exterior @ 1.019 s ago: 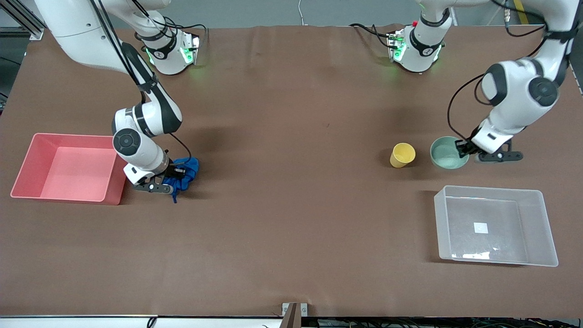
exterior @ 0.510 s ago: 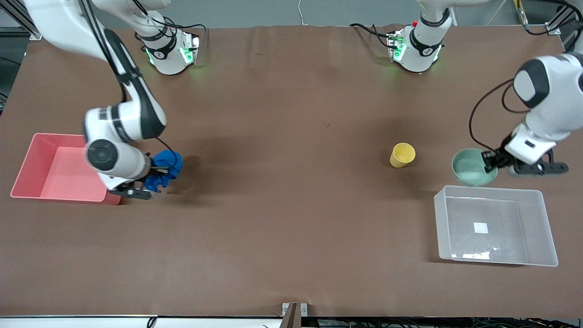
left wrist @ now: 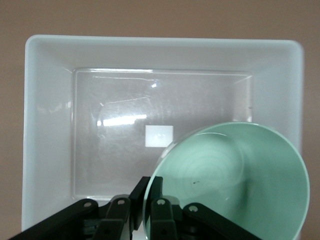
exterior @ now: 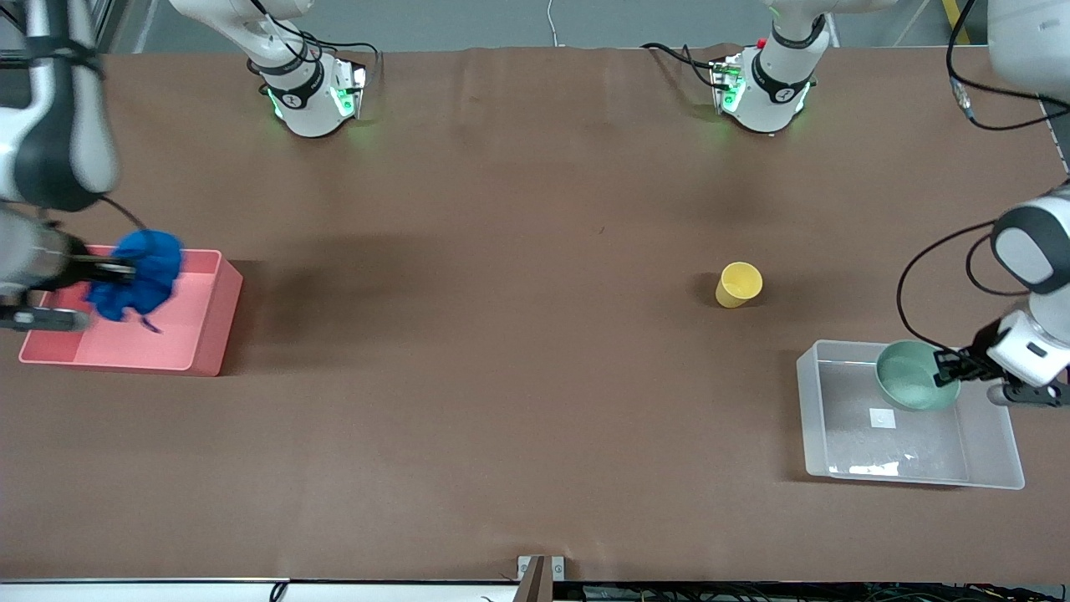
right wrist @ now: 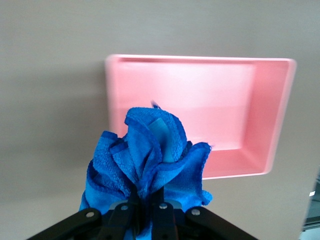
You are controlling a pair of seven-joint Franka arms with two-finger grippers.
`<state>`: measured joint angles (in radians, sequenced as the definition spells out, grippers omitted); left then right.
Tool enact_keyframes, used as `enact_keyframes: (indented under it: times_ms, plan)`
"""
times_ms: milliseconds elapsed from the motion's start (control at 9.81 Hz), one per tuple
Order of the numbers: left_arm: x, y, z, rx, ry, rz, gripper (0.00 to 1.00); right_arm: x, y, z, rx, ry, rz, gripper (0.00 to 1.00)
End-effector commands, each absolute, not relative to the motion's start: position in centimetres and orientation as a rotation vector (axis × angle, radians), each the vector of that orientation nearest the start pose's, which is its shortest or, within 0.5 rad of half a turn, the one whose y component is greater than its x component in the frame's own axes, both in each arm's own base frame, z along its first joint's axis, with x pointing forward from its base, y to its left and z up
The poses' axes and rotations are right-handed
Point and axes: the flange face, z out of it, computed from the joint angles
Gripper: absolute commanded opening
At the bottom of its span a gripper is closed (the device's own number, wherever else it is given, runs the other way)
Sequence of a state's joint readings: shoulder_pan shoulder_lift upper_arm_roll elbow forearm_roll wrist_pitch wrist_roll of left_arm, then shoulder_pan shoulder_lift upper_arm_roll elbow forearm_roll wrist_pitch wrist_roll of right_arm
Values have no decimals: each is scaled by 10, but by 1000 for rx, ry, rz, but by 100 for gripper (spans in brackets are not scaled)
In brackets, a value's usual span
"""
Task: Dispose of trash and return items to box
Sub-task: 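Release the cloth in the bin while the left gripper releases the bowl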
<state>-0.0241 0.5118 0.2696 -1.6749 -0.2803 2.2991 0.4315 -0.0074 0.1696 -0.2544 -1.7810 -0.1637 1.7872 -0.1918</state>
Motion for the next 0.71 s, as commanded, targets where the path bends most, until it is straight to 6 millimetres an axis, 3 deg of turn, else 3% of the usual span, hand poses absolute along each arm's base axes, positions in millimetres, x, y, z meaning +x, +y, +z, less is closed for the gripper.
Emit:
enact_keyframes:
  times_ms: [0, 306, 510, 611]
  plan:
    - [687, 139, 265, -3193, 89, -169, 0, 549, -187, 388, -3278, -59, 320, 1]
    - [696, 135, 230, -3166, 77, -177, 1, 538, -186, 294, -3256, -87, 297, 2]
    - [696, 132, 219, -3159, 59, -183, 1, 531, -186, 248, -3226, -78, 388, 4]
    - [696, 129, 213, -3159, 58, -174, 2, 532, -189, 246, -3234, -76, 361, 10]
